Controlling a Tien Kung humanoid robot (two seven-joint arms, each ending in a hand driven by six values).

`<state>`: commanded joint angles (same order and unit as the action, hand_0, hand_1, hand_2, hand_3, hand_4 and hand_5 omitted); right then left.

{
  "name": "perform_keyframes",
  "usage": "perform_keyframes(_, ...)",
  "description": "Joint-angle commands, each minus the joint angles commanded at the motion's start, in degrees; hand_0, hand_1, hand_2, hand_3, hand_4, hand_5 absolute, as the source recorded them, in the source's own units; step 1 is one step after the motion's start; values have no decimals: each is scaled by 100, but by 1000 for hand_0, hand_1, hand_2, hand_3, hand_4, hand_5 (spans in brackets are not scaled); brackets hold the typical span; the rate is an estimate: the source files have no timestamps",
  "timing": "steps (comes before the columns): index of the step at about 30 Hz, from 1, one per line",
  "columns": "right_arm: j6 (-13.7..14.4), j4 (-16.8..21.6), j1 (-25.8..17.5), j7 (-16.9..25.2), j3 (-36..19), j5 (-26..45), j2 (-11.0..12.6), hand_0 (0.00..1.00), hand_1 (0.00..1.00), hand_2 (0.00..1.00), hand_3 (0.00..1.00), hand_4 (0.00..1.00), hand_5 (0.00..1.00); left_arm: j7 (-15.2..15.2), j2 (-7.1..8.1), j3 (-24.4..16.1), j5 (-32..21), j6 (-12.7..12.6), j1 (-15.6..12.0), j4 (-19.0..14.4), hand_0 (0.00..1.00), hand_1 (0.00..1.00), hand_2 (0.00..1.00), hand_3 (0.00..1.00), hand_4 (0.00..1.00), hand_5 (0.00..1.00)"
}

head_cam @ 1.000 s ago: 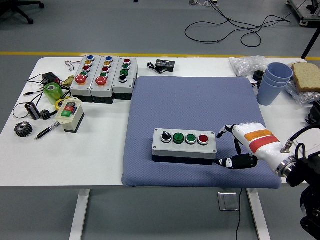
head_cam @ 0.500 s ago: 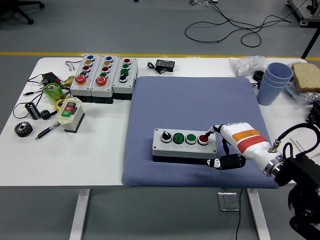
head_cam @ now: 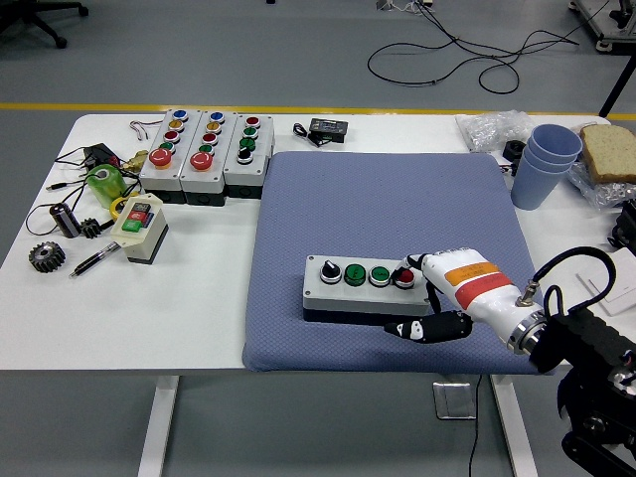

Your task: Pick up the button,place it on the desk,press the button,press the button

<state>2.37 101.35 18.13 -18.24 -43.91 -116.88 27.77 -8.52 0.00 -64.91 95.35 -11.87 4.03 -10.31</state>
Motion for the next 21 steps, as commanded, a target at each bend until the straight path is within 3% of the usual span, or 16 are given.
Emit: perform_keyframes(21, -36, -26, -140, 3, -242, 95, 90, 36, 2, 196, 685, 945, 593, -7, 0, 15, 21, 9, -24, 0, 595, 633, 672, 539, 341, 680)
